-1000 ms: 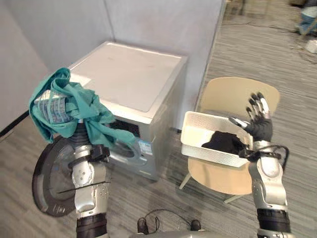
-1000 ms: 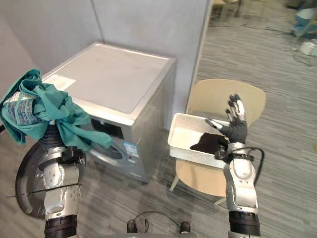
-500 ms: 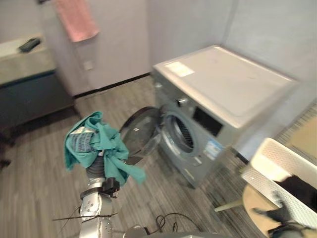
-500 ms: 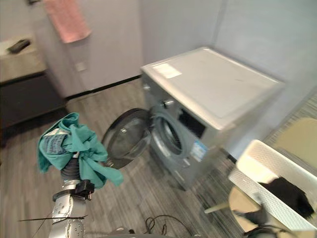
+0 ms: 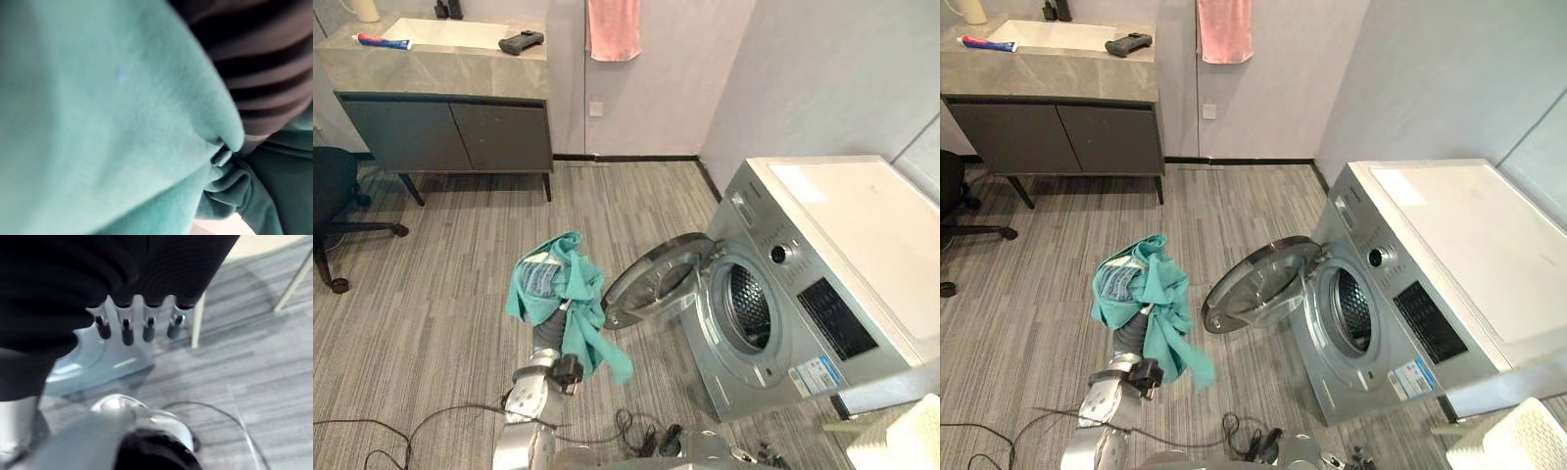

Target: Pick up the laundry basket with both hands and put the clothes into the washing machine.

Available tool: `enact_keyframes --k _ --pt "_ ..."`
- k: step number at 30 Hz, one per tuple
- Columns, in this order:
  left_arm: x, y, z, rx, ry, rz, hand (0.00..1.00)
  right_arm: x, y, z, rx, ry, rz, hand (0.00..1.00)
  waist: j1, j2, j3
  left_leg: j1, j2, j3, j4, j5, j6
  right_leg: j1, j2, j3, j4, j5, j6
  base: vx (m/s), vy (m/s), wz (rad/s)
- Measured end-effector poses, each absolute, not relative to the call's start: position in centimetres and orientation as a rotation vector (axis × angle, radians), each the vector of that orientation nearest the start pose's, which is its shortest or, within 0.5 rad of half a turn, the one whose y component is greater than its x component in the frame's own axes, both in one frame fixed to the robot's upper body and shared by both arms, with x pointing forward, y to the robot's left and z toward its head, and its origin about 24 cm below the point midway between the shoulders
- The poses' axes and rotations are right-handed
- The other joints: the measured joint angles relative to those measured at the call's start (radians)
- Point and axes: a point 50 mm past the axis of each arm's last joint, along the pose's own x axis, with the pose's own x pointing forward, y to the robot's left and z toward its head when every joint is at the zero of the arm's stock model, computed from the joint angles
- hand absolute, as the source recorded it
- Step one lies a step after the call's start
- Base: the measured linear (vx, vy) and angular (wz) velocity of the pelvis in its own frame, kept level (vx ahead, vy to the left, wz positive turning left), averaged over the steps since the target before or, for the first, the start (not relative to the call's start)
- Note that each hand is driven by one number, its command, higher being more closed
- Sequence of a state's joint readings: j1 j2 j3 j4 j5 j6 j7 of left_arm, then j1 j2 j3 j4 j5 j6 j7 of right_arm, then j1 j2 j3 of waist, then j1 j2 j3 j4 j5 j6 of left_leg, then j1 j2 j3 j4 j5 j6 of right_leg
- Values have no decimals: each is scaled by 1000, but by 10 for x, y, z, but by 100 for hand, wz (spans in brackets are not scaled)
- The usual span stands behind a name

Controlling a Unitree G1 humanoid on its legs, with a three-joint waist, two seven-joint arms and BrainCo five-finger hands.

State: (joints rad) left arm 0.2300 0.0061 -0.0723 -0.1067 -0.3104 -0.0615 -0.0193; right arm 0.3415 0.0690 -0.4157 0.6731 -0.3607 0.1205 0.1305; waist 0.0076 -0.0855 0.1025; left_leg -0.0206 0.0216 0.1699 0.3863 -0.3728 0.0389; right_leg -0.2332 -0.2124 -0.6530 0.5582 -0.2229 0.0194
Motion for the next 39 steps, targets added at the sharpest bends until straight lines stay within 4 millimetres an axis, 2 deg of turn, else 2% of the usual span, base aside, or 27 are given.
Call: enact_keyframes --k 1,2,3,4,5,6,7,8,10,11,12,13,14,15,16,18,20,22,24,26,28,30,32,35,36,38,39 --pt "211 137 21 -313 55 -40 100 30 -203 -155 -13 1231 -223 0 -2 6 -5 21 -1 -6 16 -29 -14 39 8 -34 -52 -8 -48 529 -74 39" --pt "212 131 18 -321 70 -56 100 29 -205 -157 14 1240 -242 0 -12 26 -8 27 27 -7 85 -42 -36 71 23 -50 -66 -15 -53 398 -49 51" --pt "211 123 17 -332 81 -81 100 32 -209 -158 26 1238 -267 0 -36 64 0 -52 79 9 337 -14 -79 128 52 -79 -86 -31 -42 560 -24 4" --pt "209 118 16 -353 87 -97 100 32 -221 -156 -5 1237 -302 0 -19 102 4 -131 148 32 574 114 -114 178 92 -40 -117 -45 -38 429 23 -40" --pt "207 118 14 -364 93 -94 100 31 -226 -155 -24 1239 -314 0 -6 119 0 -165 175 36 672 218 -108 200 112 -4 -140 -45 -38 451 38 -107" --pt "203 118 11 -371 107 -90 100 31 -228 -155 -50 1246 -316 0 16 128 -6 -216 207 32 782 357 -115 232 127 45 -166 -43 -33 531 136 -148" --pt "201 119 9 -369 114 -96 100 35 -230 -156 -67 1251 -313 0 35 142 -11 -259 243 27 880 334 -90 274 137 106 -194 -40 -16 526 153 -179" --pt "199 121 7 -356 121 -99 100 43 -226 -156 -84 1245 -290 0 37 137 -12 -294 283 26 906 295 -57 304 136 165 -224 -33 3 598 207 -171" --pt "196 123 2 -344 139 -110 100 56 -222 -156 -108 1218 -251 0 38 121 -14 -332 296 20 846 233 -43 323 122 268 -263 -21 24 364 214 -139" --pt "194 122 -5 -328 168 -116 100 66 -218 -156 -116 1201 -226 0 54 103 -13 -331 272 15 684 184 -44 318 92 359 -282 -2 56 345 370 -180" --pt "192 117 -12 -304 199 -133 100 75 -217 -156 -130 1187 -208 0 69 95 -10 -303 210 -47 419 160 -66 296 61 440 -282 19 93 383 530 -188" --pt "190 110 -17 -287 224 -155 100 83 -220 -154 -148 1172 -198 0 63 111 -14 -265 161 -143 187 175 -87 275 45 483 -278 31 115 282 520 -151" --pt "188 104 -20 -272 239 -168 100 84 -224 -154 -161 1169 -197 0 64 129 -16 -231 134 -240 44 225 -122 252 42 516 -269 32 133 229 553 -157" --pt "183 101 -31 -218 277 -194 100 97 -220 -153 -167 1146 -174 0 69 127 -5 -192 102 -288 -6 256 -175 241 27 582 -261 10 177 203 443 -189" --pt "178 105 -43 -163 339 -195 100 106 -207 -154 -162 1123 -122 0 64 114 -7 -168 103 -237 9 213 -156 214 25 618 -265 25 171 189 392 -193" --pt "173 105 -50 -162 375 -181 100 112 -183 -155 -165 1103 -35 0 62 109 -2 -158 122 -131 63 156 -134 161 36 639 -242 48 168 110 282 -179" --pt "174 103 -49 -168 373 -182 100 120 -176 -154 -172 1089 -3 0 64 105 -4 -128 145 -9 59 127 -110 99 -5 544 -184 71 129 19 266 -171" --pt "181 102 -51 -149 376 -202 100 122 -175 -154 -167 1084 -6 0 58 102 -4 -94 146 85 24 125 -107 73 -66 329 -131 62 76 -15 163 -126" --pt "184 101 -58 -128 405 -221 100 122 -179 -153 -173 1083 -15 0 48 107 -2 -77 148 125 11 126 -106 72 -73 312 -141 38 74 -12 -23 -67" --pt "179 102 -66 -106 446 -236 100 119 -188 -154 -172 1093 -41 0 27 104 -9 -67 149 132 9 125 -107 71 -69 332 -144 25 102 1 -102 -25" --pt "170 105 -75 -101 491 -233 100 118 -199 -153 -152 1092 -97 0 7 127 -19 -53 147 130 -12 129 -113 69 -50 346 -149 27 108 36 -81 -18" --pt "160 104 -81 -124 532 -218 100 116 -211 -154 -167 1117 -119 0 12 158 -37 -46 154 131 -50 142 -128 66 -15 367 -187 43 125 33 -99 -23" --pt "159 106 -82 -123 535 -205 100 118 -219 -153 -202 1125 -132 0 21 168 -38 -47 154 116 -102 170 -131 69 9 373 -240 68 118 5 -55 -18" --pt "170 106 -79 -114 515 -191 100 119 -226 -151 -218 1108 -128 0 25 163 -37 -71 144 84 -164 225 -128 69 13 323 -304 100 108 60 -24 33" --pt "172 104 -79 -113 515 -187 100 123 -224 -150 -219 1094 -117 0 27 150 -29 -89 149 81 -159 251 -129 65 5 299 -300 106 104 58 -41 54" --pt "176 109 -77 -96 501 -182 100 144 -211 -141 -245 1008 -55 0 33 113 -12 -108 140 64 -168 293 -132 60 -21 274 -299 115 101 5 -32 32" --pt "176 112 -77 -76 501 -183 100 167 -199 -127 -263 882 13 0 32 98 -5 -108 151 52 -108 257 -103 63 -31 257 -292 125 105 -1 -1 22"
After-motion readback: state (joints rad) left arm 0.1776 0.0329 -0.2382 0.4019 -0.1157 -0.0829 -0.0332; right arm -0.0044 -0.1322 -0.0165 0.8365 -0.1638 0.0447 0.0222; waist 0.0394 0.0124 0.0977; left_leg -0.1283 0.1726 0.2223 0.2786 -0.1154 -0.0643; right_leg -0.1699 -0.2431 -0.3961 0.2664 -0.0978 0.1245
